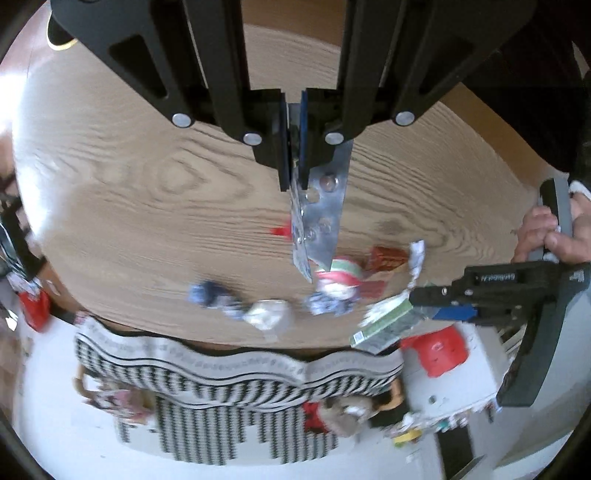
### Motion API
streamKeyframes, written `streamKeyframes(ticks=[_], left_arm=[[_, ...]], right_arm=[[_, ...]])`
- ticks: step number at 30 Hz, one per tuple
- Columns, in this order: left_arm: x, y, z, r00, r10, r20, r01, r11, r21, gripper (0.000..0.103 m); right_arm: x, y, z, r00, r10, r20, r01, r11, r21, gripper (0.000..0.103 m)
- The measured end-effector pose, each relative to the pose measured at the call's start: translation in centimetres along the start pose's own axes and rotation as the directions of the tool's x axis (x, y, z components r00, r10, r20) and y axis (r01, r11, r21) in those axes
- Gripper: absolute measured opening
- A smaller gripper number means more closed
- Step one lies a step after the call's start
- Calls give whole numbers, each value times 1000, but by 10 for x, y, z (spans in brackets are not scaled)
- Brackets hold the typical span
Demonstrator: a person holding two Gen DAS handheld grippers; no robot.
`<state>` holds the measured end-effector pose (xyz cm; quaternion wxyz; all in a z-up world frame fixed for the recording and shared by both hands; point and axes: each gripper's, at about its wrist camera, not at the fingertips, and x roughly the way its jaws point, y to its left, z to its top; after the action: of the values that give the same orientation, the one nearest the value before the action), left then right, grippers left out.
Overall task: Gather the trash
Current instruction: 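Carry both items to the black bin and open both tools to drop them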
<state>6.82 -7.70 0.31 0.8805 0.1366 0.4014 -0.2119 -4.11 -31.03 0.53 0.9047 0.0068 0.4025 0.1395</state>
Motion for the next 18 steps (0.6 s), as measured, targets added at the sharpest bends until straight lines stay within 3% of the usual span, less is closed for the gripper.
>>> streamKeyframes(ticks=[6,10,14,18], left_arm=[[14,-98,29,988,-146,41,143,987,74,54],[25,-180,39,965,-258,44,249,958,144,54],[36,-261,39,930,-366,30,352,912,210,54],[50,-332,31,889,-457,-18,446,859,252,54]], right_arm=[[-54,-74,-35,991,-124,49,116,983,141,5],[-94,-133,-73,971,-232,59,209,942,264,5],[-134,-194,-123,935,-353,26,312,858,407,5],[-172,-254,-188,897,-440,-51,390,731,560,5]])
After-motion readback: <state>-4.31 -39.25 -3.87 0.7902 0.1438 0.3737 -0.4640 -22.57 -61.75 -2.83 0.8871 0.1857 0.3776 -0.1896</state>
